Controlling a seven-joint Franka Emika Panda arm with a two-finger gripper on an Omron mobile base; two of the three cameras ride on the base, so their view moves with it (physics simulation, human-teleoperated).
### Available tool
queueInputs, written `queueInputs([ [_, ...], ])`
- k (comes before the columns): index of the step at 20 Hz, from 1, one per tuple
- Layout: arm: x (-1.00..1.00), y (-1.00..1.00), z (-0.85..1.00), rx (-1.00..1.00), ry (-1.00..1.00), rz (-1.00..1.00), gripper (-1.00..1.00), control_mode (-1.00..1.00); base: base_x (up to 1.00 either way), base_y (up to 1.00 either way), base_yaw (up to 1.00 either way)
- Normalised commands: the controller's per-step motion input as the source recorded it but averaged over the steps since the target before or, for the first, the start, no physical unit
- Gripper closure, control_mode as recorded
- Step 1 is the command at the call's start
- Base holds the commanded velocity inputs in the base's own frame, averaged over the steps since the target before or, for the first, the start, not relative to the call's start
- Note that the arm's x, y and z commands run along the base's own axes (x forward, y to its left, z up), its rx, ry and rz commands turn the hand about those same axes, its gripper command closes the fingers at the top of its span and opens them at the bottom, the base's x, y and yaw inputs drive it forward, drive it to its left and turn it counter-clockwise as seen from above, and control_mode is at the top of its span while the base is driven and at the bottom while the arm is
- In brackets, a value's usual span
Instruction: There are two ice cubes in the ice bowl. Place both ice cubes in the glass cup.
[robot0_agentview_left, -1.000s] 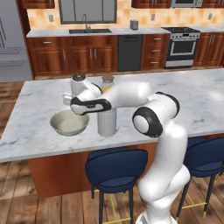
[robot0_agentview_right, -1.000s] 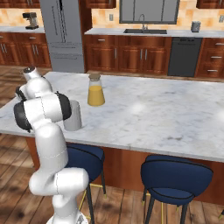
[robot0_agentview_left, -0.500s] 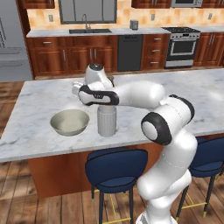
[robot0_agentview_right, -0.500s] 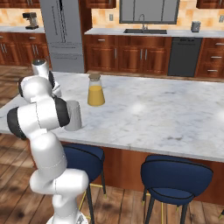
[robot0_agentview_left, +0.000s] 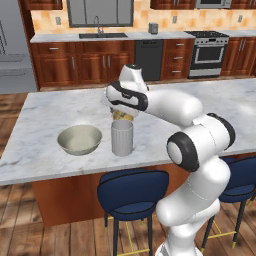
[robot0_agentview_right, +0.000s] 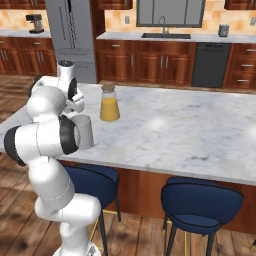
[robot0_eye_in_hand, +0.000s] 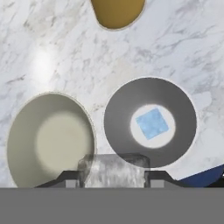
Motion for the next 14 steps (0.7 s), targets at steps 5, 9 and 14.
queueInputs([
  [5,0.03,-0.21,0.00,-0.07,0.03,0.01,1.00,-1.00,0.00,0.00,0.00],
  [9,0.00,0.00,-0.13,-0.09,0.00,0.03,1.00,-1.00,0.00,0.00,0.00],
  [14,-0.05,-0.19,-0.06,-0.08,-0.03,0.09,1.00,-1.00,0.00,0.00,0.00],
])
